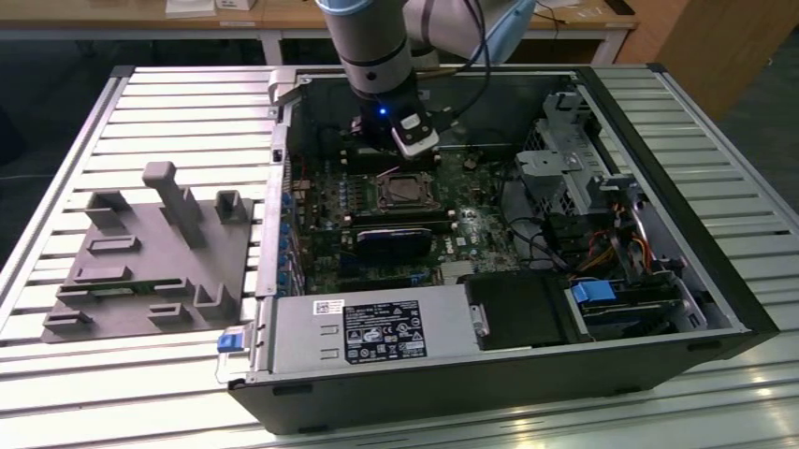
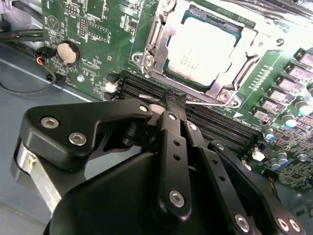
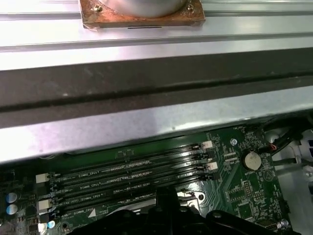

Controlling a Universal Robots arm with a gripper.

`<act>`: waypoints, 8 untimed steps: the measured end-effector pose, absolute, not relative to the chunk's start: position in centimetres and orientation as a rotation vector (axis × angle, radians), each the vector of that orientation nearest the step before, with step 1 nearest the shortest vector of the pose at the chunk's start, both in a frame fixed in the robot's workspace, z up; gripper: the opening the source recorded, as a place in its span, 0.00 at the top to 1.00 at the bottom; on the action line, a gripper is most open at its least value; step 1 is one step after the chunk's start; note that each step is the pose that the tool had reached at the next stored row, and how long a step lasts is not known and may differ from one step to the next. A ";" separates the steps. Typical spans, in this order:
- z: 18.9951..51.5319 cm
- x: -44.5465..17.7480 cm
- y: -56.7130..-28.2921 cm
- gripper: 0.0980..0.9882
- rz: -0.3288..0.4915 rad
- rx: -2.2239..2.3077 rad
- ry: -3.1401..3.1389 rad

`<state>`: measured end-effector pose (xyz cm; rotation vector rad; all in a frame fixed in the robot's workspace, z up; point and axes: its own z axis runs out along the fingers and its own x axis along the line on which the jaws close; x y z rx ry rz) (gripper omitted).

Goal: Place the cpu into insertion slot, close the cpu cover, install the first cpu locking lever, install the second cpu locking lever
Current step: 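Install the first cpu locking lever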

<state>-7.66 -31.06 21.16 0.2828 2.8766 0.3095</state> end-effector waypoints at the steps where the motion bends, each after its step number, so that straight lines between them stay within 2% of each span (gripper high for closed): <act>1: 21.1 -7.7 -31.0 1.00 0.308 0.284 2.876; 8: 21.0 -7.7 -30.3 1.00 0.283 0.292 2.876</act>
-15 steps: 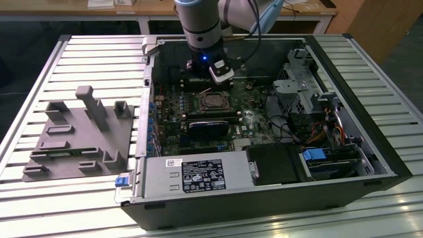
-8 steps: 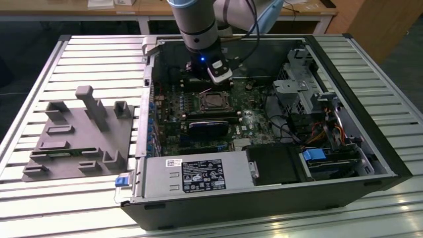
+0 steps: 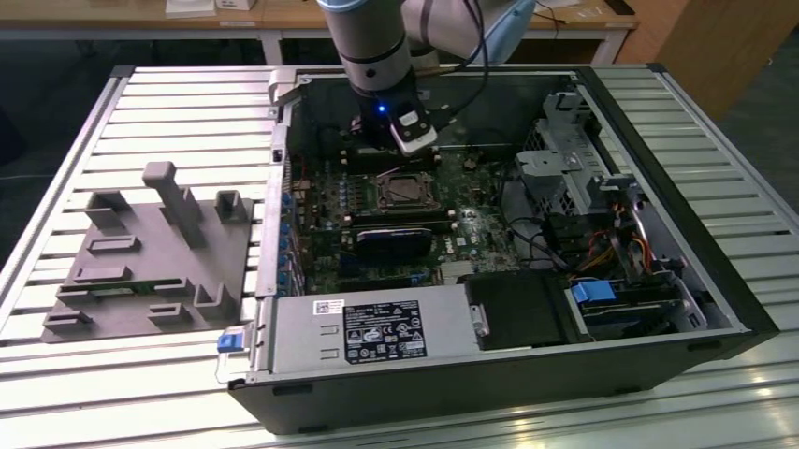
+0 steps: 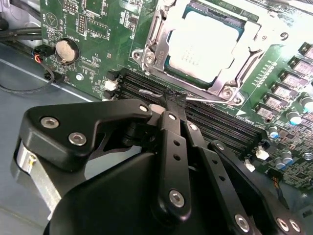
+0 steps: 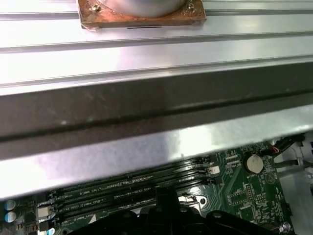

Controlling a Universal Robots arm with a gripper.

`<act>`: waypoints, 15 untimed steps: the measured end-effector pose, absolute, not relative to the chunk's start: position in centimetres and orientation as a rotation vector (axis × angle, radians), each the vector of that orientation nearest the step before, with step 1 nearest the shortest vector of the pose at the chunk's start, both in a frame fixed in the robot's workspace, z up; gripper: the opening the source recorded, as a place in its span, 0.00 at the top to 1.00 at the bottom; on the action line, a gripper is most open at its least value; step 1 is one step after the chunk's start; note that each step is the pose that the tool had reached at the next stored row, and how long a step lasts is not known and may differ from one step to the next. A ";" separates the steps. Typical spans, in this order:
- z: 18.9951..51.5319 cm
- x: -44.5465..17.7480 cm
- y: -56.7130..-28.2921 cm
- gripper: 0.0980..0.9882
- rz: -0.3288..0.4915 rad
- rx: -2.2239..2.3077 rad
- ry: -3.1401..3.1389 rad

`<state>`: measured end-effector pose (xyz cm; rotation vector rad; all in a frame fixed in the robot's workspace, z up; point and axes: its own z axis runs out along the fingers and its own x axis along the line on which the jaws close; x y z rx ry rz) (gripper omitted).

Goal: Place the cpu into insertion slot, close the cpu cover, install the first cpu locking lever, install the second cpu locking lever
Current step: 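Install the first cpu locking lever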

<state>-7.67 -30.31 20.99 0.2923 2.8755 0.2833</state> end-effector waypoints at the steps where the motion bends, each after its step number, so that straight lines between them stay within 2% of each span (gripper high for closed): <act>1: 21.0 -7.7 -30.2 1.00 0.277 0.293 2.876; 15: 20.6 -7.7 -29.8 1.00 0.258 0.352 2.866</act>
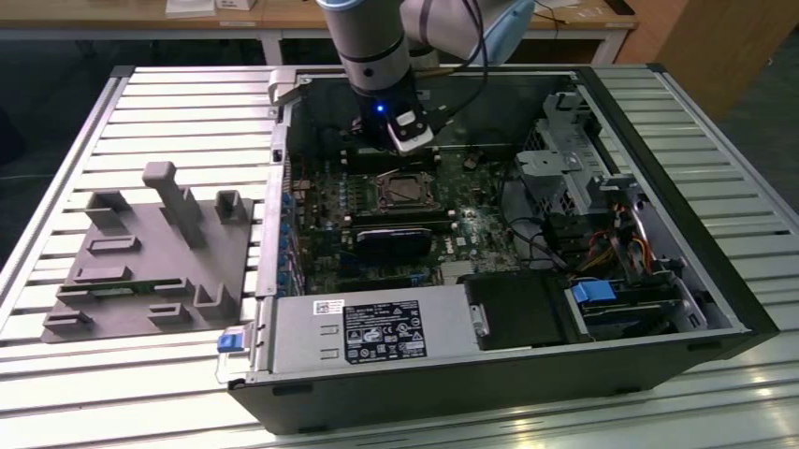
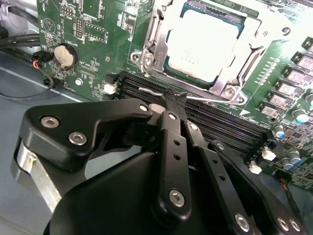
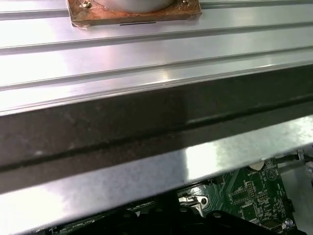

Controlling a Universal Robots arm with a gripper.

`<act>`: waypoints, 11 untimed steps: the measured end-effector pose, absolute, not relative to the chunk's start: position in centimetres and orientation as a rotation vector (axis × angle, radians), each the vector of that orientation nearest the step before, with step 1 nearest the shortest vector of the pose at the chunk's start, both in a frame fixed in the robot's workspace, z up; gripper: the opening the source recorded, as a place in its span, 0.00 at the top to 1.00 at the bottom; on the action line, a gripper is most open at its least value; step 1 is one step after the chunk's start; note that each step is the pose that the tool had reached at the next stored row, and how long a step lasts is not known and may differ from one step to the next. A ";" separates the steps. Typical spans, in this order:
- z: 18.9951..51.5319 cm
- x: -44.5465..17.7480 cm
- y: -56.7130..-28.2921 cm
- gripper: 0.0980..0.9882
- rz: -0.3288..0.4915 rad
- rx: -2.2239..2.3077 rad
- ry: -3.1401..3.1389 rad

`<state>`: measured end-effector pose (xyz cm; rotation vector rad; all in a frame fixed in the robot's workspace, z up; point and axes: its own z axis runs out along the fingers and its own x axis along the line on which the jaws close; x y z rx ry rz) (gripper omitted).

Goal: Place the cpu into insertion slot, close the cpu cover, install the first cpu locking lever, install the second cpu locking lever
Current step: 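Install the first cpu locking lever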

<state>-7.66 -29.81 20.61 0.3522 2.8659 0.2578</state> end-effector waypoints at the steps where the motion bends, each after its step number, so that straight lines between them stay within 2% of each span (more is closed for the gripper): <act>1: 20.6 -7.7 -29.8 1.00 0.257 0.356 2.865; 11: 20.1 -7.4 -29.8 1.00 0.251 0.409 2.855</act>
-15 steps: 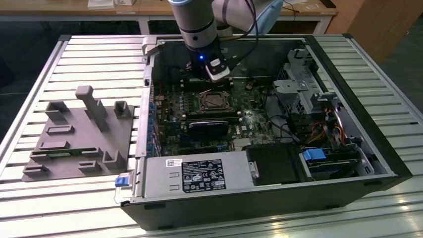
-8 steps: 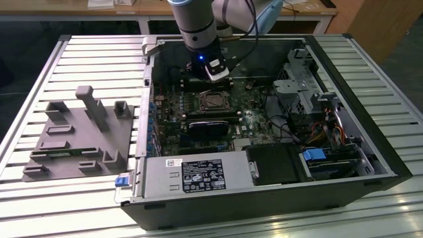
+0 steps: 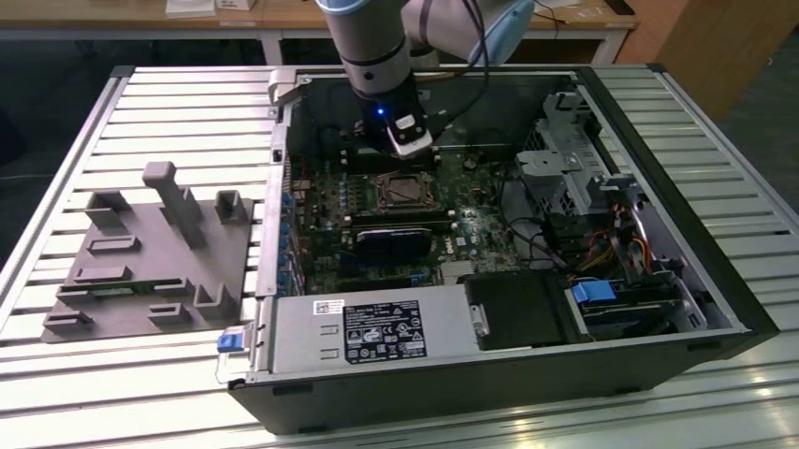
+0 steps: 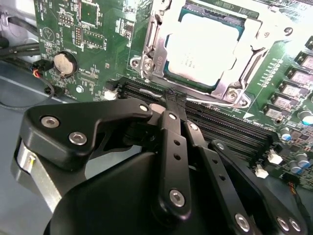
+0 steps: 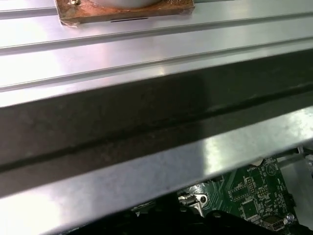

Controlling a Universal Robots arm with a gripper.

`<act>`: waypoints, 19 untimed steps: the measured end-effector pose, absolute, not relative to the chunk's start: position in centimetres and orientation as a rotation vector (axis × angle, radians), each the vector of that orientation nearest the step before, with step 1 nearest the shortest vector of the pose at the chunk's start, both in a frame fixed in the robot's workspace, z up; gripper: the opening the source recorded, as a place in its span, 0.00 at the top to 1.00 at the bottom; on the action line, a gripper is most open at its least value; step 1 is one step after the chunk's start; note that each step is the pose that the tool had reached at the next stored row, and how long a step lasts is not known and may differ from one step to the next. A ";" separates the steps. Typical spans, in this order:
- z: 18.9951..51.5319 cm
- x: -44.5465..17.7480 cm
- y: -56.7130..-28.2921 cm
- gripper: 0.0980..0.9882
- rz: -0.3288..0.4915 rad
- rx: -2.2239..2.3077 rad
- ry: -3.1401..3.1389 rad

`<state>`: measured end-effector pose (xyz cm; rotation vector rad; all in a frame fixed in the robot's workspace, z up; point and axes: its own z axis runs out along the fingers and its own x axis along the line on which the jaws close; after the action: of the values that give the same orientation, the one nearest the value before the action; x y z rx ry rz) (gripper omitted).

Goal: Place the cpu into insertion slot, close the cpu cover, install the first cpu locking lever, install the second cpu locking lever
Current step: 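Install the first cpu locking lever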

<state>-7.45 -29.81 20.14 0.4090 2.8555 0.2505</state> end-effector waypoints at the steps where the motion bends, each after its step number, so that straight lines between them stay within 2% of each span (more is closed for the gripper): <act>1: 20.1 -7.4 -29.8 1.00 0.250 0.414 2.854; 19: 19.9 -7.2 -29.3 1.00 0.239 0.475 2.842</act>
<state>-7.19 -29.25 19.89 0.4750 2.8418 0.2394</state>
